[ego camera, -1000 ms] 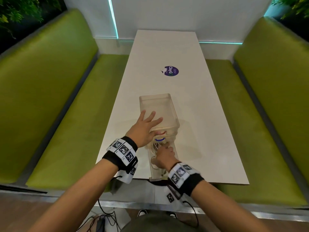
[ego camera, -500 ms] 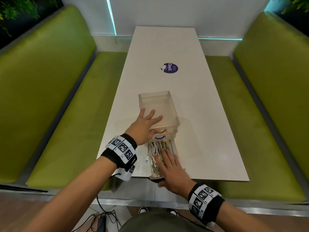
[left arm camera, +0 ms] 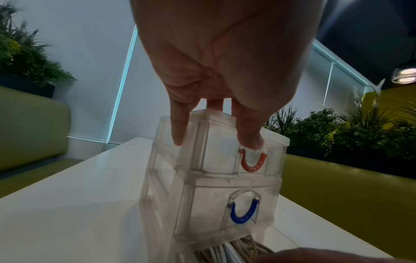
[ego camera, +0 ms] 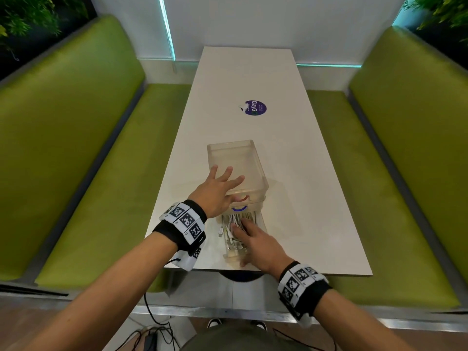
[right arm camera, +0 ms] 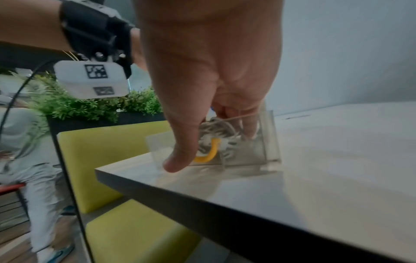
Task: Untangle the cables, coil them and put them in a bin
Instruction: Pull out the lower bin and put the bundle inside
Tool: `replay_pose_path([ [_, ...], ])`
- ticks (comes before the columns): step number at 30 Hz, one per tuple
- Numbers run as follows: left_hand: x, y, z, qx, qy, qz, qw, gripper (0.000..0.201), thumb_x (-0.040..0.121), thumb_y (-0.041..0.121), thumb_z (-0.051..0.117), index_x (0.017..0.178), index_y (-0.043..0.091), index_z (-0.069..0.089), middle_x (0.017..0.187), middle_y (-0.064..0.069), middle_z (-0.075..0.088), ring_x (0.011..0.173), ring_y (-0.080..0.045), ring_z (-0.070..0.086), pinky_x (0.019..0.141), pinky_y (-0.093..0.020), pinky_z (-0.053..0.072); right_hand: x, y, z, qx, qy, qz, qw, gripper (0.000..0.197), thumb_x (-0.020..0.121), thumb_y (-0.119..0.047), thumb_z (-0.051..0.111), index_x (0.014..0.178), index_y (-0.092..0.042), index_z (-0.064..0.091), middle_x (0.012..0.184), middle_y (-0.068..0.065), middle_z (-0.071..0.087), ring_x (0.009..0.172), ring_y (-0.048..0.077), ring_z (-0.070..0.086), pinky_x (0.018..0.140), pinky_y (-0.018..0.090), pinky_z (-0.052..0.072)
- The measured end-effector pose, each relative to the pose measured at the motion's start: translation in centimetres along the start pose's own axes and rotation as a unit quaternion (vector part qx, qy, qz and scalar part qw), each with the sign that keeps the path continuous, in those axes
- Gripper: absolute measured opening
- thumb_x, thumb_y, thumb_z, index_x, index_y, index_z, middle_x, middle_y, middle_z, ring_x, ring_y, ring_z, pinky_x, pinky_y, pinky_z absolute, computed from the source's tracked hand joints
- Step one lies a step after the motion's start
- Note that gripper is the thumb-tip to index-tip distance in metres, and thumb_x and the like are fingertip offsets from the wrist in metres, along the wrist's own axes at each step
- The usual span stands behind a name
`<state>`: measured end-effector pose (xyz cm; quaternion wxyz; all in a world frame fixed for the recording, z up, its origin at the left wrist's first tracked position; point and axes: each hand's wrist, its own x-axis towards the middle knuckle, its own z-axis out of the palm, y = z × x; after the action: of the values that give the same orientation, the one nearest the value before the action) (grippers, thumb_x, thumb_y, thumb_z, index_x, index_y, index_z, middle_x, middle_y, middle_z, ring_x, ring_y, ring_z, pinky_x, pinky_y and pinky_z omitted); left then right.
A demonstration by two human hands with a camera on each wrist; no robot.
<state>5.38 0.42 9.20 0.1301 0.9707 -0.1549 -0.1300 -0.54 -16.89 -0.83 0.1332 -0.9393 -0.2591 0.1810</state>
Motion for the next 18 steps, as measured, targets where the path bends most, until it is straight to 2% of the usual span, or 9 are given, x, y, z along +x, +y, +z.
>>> replay_pose_path([
  [3, 0.0, -0.2, 0.0, -0.02, -0.001, 0.001, 1.0, 0.055, 0.099, 0.037, 0.041, 0.15, 0.034, 0.02, 0.161, 0.0, 0.009, 0.147, -0.033, -0.007, 0.117, -0.046, 0.018, 0.4, -1.6, 0.8, -0.051, 0.012, 0.015, 0.999, 0.105, 0.068, -0.031, 0.081, 0.15, -0.019, 0.016, 0.156, 0.017, 0.012, 0.145, 0.036, 0.009, 0.117, 0.046, 0.018],
  [5, 0.0, -0.3, 0.1, -0.039, 0.003, 0.0, 0.999, 0.055, 0.099, 0.035, 0.043, 0.149, 0.034, 0.021, 0.161, -0.001, 0.01, 0.147, -0.033, -0.008, 0.117, -0.044, 0.014, 0.3, -2.4, 0.7, -0.082, 0.03, 0.023, 0.996, 0.107, 0.067, -0.038, 0.081, 0.15, -0.019, 0.015, 0.156, 0.017, 0.011, 0.144, 0.04, 0.004, 0.118, 0.052, 0.007],
  [8, 0.1, -0.3, 0.2, -0.052, 0.011, 0.0, 0.999, 0.055, 0.098, 0.033, 0.045, 0.149, 0.034, 0.023, 0.161, 0.0, 0.01, 0.147, -0.032, -0.009, 0.118, -0.043, 0.013, 0.8, -3.4, 0.5, -0.078, 0.029, -0.04, 0.996, 0.104, 0.073, -0.043, 0.075, 0.151, -0.022, 0.01, 0.159, 0.015, 0.001, 0.146, 0.036, -0.005, 0.117, 0.054, -0.002],
  [10, 0.1, -0.4, 0.2, -0.055, 0.01, -0.003, 0.998, 0.055, 0.098, 0.032, 0.046, 0.149, 0.034, 0.023, 0.161, 0.001, 0.01, 0.147, -0.031, -0.009, 0.117, -0.043, 0.013, 1.4, -3.7, 0.4, -0.062, -0.001, -0.073, 0.995, 0.096, 0.081, -0.043, 0.068, 0.152, -0.021, 0.007, 0.161, 0.01, -0.007, 0.147, 0.028, -0.009, 0.118, 0.049, -0.005],
  [12, 0.0, -0.5, 0.2, -0.056, 0.013, -0.003, 0.998, 0.055, 0.098, 0.031, 0.046, 0.148, 0.034, 0.024, 0.161, 0.001, 0.01, 0.148, -0.03, -0.009, 0.117, -0.042, 0.015, 1.7, -3.3, 0.4, -0.056, -0.004, -0.08, 0.995, 0.089, 0.085, -0.042, 0.064, 0.152, -0.017, 0.012, 0.161, 0.006, -0.001, 0.148, 0.024, -0.003, 0.12, 0.048, 0.0],
  [14, 0.1, -0.6, 0.2, -0.061, 0.017, -0.001, 0.998, 0.055, 0.098, 0.03, 0.047, 0.148, 0.034, 0.024, 0.161, 0.001, 0.011, 0.148, -0.03, -0.009, 0.117, -0.042, 0.016, 1.1, -2.2, 0.5, -0.048, 0.007, -0.087, 0.995, 0.084, 0.085, -0.042, 0.063, 0.15, -0.014, 0.018, 0.161, 0.005, 0.011, 0.148, 0.022, 0.005, 0.12, 0.045, 0.005],
  [18, 0.2, -0.6, 0.4, -0.07, 0.017, 0.002, 0.997, 0.056, 0.098, 0.029, 0.047, 0.148, 0.035, 0.024, 0.161, 0.001, 0.01, 0.148, -0.029, -0.01, 0.118, -0.042, 0.016, -0.1, -0.6, 1.4, -0.067, 0.007, -0.125, 0.99, 0.085, 0.087, -0.033, 0.061, 0.151, -0.012, 0.011, 0.16, 0.006, 0.012, 0.148, 0.025, 0.005, 0.12, 0.044, 0.001],
])
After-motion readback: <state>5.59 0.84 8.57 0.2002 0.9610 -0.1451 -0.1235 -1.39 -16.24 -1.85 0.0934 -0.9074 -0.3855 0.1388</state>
